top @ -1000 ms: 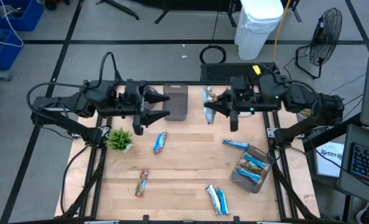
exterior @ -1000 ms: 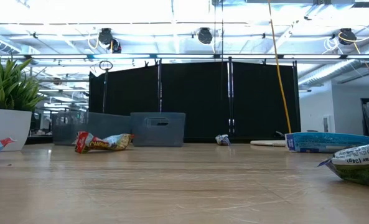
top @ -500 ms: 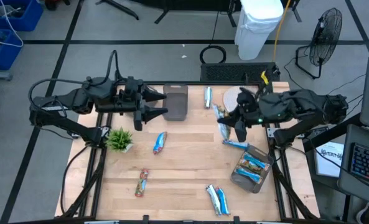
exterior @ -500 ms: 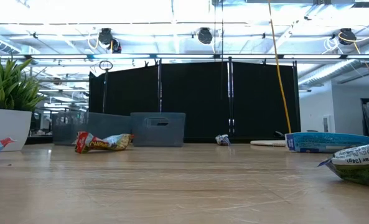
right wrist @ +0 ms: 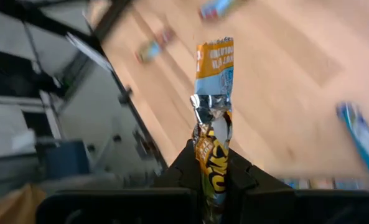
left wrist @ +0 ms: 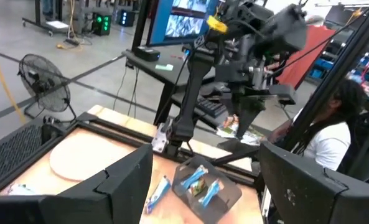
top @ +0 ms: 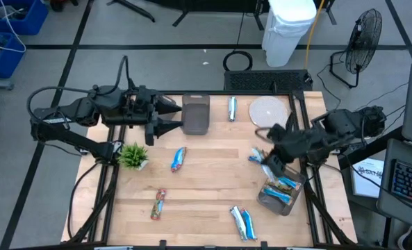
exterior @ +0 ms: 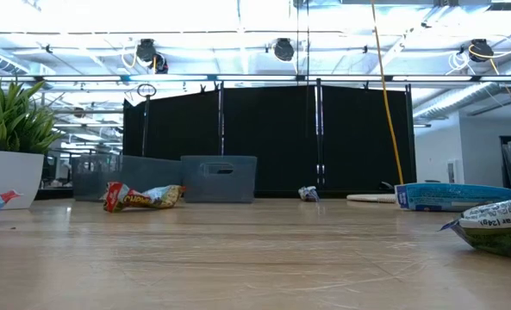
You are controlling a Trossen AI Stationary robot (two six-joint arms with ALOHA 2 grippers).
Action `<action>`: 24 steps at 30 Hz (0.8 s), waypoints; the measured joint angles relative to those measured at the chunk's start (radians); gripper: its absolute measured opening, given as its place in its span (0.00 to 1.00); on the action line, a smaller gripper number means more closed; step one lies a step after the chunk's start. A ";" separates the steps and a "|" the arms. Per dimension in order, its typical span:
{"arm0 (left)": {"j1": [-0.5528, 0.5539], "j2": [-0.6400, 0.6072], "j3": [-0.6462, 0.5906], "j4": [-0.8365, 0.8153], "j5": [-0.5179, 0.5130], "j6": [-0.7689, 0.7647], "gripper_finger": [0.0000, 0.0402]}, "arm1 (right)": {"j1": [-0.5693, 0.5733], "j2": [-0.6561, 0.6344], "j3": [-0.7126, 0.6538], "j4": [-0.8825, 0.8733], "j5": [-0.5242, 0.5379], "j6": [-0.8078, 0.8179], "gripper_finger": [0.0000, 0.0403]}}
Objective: Pick and place Granola Bars by type
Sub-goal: Put the yellow granola bar into the bottom transparent bin
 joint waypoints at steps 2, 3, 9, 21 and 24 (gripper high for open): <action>0.000 -0.008 0.000 0.004 0.000 -0.007 0.74 | 0.034 0.008 -0.012 -0.035 -0.024 0.045 0.03; 0.000 -0.018 0.000 -0.008 0.000 -0.012 0.74 | 0.051 0.013 -0.022 -0.046 -0.028 0.062 0.03; 0.000 -0.042 0.000 -0.044 0.001 -0.026 0.74 | 0.122 0.015 -0.143 -0.032 -0.099 0.148 0.03; -0.004 -0.107 0.000 -0.123 0.008 -0.020 0.74 | 0.201 0.013 -0.456 0.229 -0.263 0.161 0.03; -0.003 -0.131 0.000 -0.129 0.007 -0.017 0.74 | 0.215 0.013 -0.511 0.256 -0.288 0.161 0.03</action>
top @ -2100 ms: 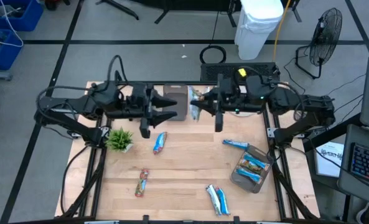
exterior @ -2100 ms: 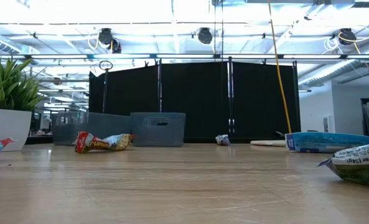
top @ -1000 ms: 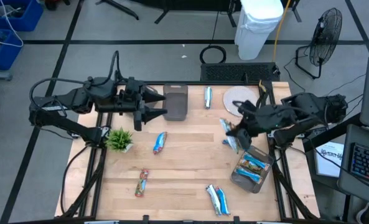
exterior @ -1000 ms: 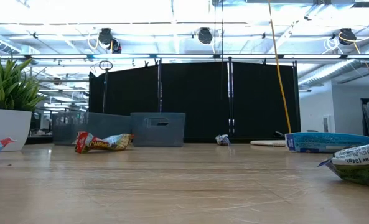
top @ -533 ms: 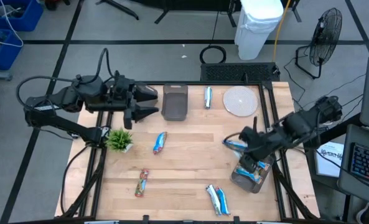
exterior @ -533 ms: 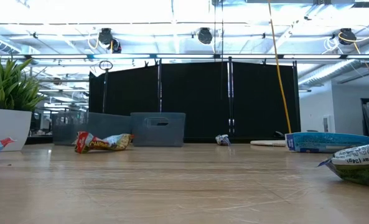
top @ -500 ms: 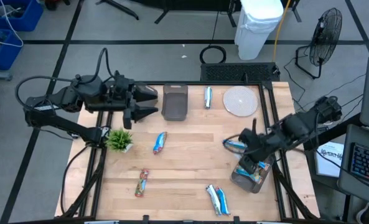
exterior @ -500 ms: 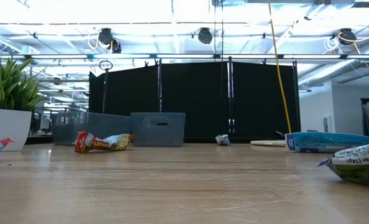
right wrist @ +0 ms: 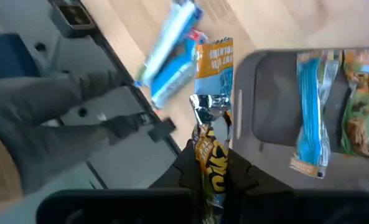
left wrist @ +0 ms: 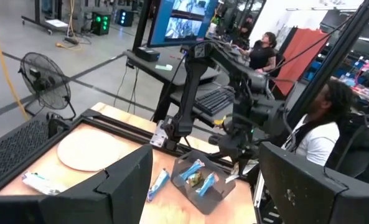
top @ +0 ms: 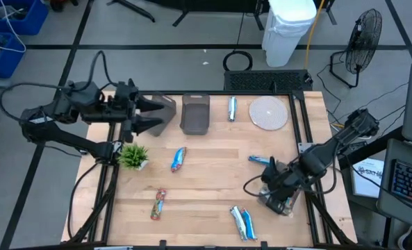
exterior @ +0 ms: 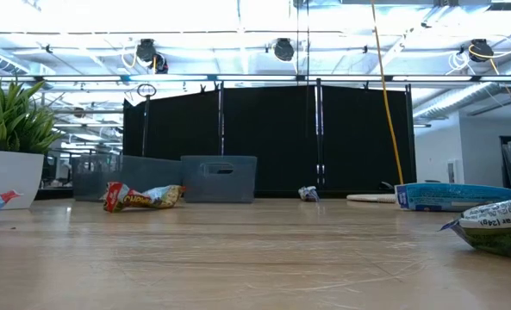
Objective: Pick and place Granola Bars by type
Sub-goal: Put the yellow granola bar into the bottom transparent bin
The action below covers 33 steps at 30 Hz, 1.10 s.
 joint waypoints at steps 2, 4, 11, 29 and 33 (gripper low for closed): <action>0.000 -0.015 0.000 -0.002 -0.003 -0.001 0.74 | 0.010 0.000 -0.036 0.010 -0.007 0.003 0.03; 0.000 -0.029 0.000 -0.008 -0.004 -0.001 0.74 | 0.020 0.000 -0.067 0.015 -0.026 0.004 0.03; 0.000 -0.062 0.000 -0.017 -0.005 -0.010 0.74 | 0.038 0.000 -0.198 0.144 -0.080 0.029 0.03; 0.000 -0.066 0.000 -0.016 -0.008 -0.010 0.74 | -0.004 0.000 -0.413 0.307 -0.122 0.011 0.03; 0.000 -0.066 0.000 -0.016 -0.008 -0.010 0.74 | -0.043 0.000 -0.426 0.314 -0.127 -0.039 0.03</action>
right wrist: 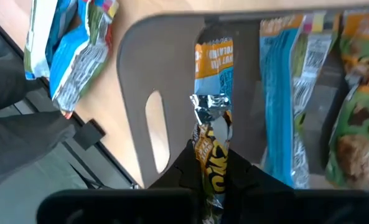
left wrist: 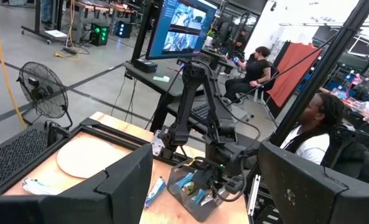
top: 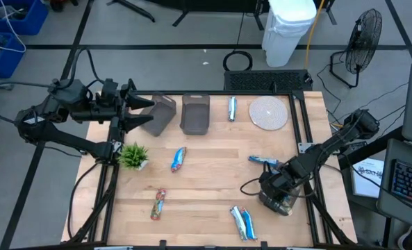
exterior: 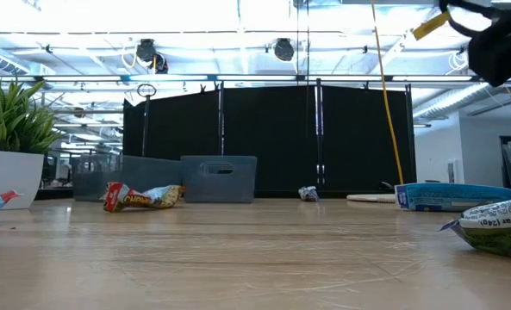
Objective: Pick and place Granola Bars by type
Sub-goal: Put the yellow granola bar into the bottom transparent bin, then put the blue granola bar into the top right black transparent bin
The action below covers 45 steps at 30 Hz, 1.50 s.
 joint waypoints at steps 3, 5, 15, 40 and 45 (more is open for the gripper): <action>0.000 0.000 0.000 0.000 0.000 0.000 0.74 | -0.022 0.000 -0.007 0.003 -0.003 -0.030 0.03; 0.000 0.000 0.000 0.000 0.000 -0.002 0.74 | -0.028 0.000 -0.009 0.002 -0.004 -0.047 0.02; 0.000 0.000 0.000 0.000 0.000 -0.005 0.74 | -0.056 0.000 -0.009 0.058 -0.078 -0.076 0.14; 0.000 0.000 0.001 0.000 0.001 -0.004 0.74 | -0.180 -0.121 0.000 0.209 -0.238 -0.060 0.38; 0.000 0.007 0.002 -0.002 -0.033 -0.032 0.74 | -0.224 -0.187 0.000 0.338 -0.176 -0.054 0.38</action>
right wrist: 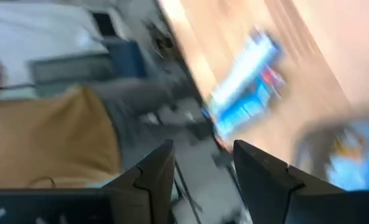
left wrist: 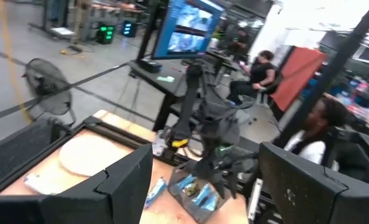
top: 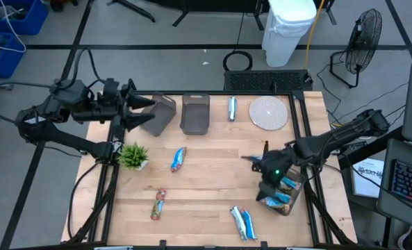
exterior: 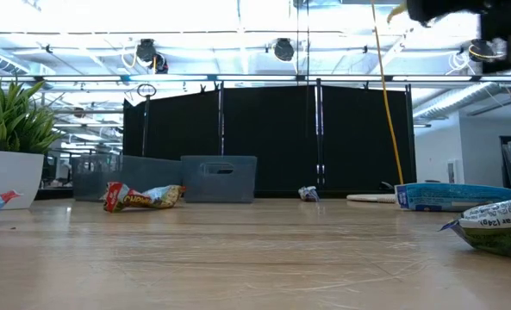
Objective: Pick and place Granola Bars by type
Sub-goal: Put the blue granola bar into the top right black transparent bin
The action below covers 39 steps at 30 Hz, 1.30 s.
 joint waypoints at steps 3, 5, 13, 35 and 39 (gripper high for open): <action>0.000 0.000 0.000 -0.019 -0.045 -0.032 0.74 | -0.031 -0.024 0.000 0.116 0.054 -0.034 0.38; 0.000 0.000 0.000 -0.031 -0.064 -0.062 0.74 | -0.055 -0.032 0.000 0.207 0.097 -0.073 0.38; 0.000 0.017 0.000 -0.120 0.000 -0.131 0.74 | -0.151 -0.030 0.000 0.421 0.204 -0.329 0.39; -0.024 0.053 -0.017 -0.429 -0.204 -0.287 0.74 | -0.274 -0.154 0.000 0.192 0.294 -0.761 0.37; -0.026 0.053 -0.051 -0.475 -0.311 -0.372 0.74 | -0.295 -0.181 0.000 0.155 0.537 -0.806 0.37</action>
